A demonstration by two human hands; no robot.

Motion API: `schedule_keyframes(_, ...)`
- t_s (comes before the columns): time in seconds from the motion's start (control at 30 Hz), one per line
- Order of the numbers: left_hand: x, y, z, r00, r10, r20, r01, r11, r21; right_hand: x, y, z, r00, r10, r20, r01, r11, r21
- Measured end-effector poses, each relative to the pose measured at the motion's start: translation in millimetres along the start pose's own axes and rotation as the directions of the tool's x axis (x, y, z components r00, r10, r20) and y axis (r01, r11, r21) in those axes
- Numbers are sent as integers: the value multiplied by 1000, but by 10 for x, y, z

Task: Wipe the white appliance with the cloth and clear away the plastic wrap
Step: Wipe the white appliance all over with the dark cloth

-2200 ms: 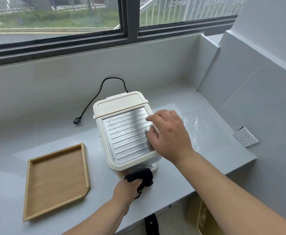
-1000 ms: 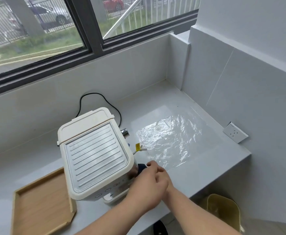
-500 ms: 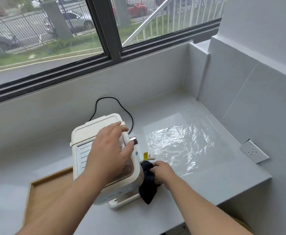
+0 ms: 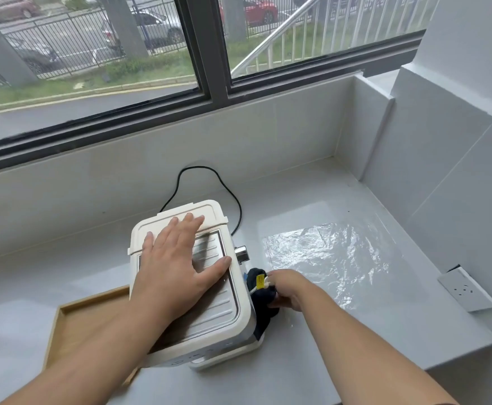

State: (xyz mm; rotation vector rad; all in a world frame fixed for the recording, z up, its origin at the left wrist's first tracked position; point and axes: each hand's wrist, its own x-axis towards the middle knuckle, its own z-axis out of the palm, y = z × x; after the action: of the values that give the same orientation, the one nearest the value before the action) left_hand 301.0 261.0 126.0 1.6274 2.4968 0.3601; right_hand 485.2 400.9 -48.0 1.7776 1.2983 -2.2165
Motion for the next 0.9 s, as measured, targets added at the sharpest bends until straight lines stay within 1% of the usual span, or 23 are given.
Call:
schedule_keyframes(0.07,6,-5,10,1000,0,7,0,1000,27,49,-107,7,1000,2,15,-2,1000,-15)
schedule_keyframes(0.13,10,-14,20,1000,-4,13,3,999,43,103,-222,33,1000,-17,9,18,997,-80)
schedule_keyframes(0.2,5,-12,25,1000,-6,14,5,999,44,136,-343,64,998,-63,13,64,975,-215)
schedule_keyframes(0.27,3,-6,26,1000,-8,14,7,999,42,147,-464,96,994,-108,24,110,927,-359)
schedule_keyframes(0.33,5,5,25,1000,-12,15,12,999,46,155,-561,141,989,-147,12,139,899,-415)
schedule_keyframes(0.47,11,18,14,1000,-21,16,20,999,49,207,-699,342,969,-243,-30,214,901,-378)
schedule_keyframes(0.57,17,22,9,1000,-23,15,22,998,51,220,-763,447,974,-223,-42,187,896,-403)
schedule_keyframes(0.63,16,27,10,1000,-23,14,23,998,55,215,-792,458,980,-194,-35,171,927,-334)
schedule_keyframes(0.7,17,32,13,1000,-25,9,25,998,54,150,-842,445,985,-170,-12,164,966,-200)
schedule_keyframes(0.9,12,40,19,1000,-27,10,26,998,59,-75,-1040,453,969,-246,6,246,968,-52)
